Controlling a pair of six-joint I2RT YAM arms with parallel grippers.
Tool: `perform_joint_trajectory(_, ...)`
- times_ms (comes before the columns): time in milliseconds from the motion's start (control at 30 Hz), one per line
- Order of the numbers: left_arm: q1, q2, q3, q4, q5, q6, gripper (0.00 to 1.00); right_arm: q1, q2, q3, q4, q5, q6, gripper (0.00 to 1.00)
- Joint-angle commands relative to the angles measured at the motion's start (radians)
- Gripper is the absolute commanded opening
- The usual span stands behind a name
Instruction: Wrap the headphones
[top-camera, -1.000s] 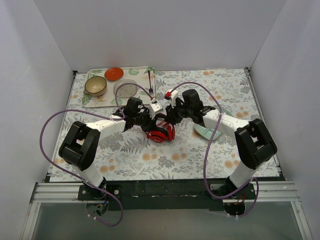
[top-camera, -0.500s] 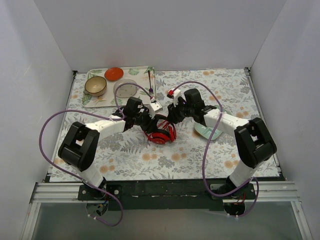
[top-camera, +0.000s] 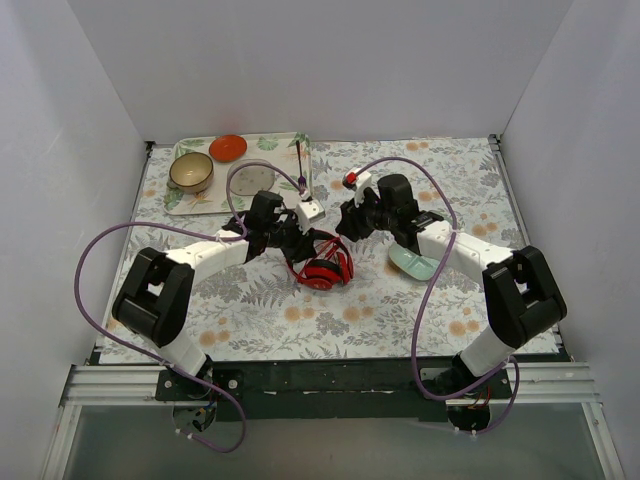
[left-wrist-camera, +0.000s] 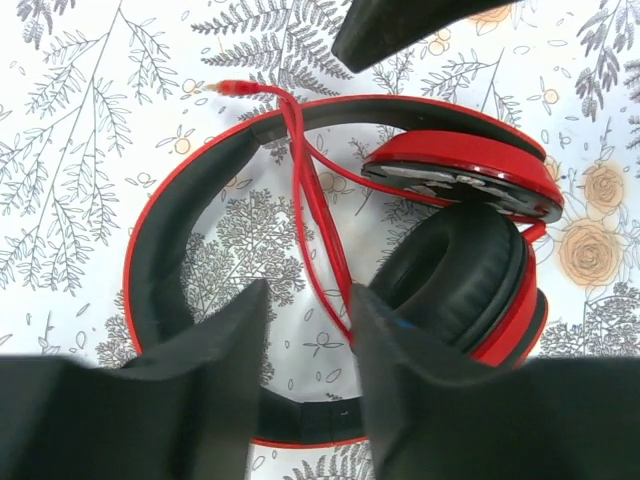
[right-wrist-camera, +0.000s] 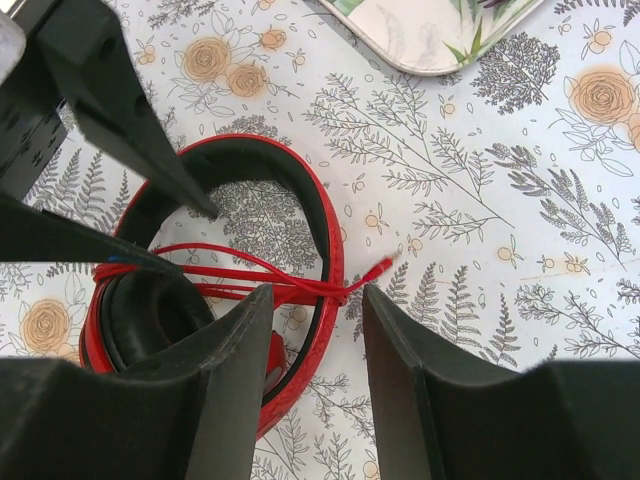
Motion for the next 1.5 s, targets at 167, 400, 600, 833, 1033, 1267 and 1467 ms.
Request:
perform_joint_trajectory(167,-0.004,0.001,0.025,-0.027,0.064,0.008,0.21,-0.006,0.004,0.011,0.027,0.005,0.023,0.49)
perform_joint_trajectory(400,-0.006,0.009,0.04,-0.026,0.11,0.012,0.1,-0.005,0.01,0.012,0.026,0.007,0.023,0.49)
perform_joint_trajectory(600,-0.007,0.044,0.08,-0.029,0.147,-0.005,0.0,-0.005,0.032,0.02,0.018,0.008,0.026,0.49)
perform_joint_trajectory(833,-0.018,0.066,0.079,-0.029,0.148,0.001,0.0,-0.003,0.026,0.008,0.023,0.016,0.023,0.49)
perform_joint_trajectory(1033,-0.018,0.061,0.076,-0.035,0.125,0.012,0.28,-0.006,0.021,0.003,0.026,0.022,0.02,0.49)
perform_joint_trajectory(1267,-0.018,0.012,0.051,0.052,0.058,-0.028,0.39,-0.008,0.03,0.004,0.026,0.011,0.028,0.49)
perform_joint_trajectory(1467,-0.018,-0.009,0.05,0.049,0.062,-0.033,0.49,-0.008,0.03,0.0,0.024,0.016,0.028,0.49)
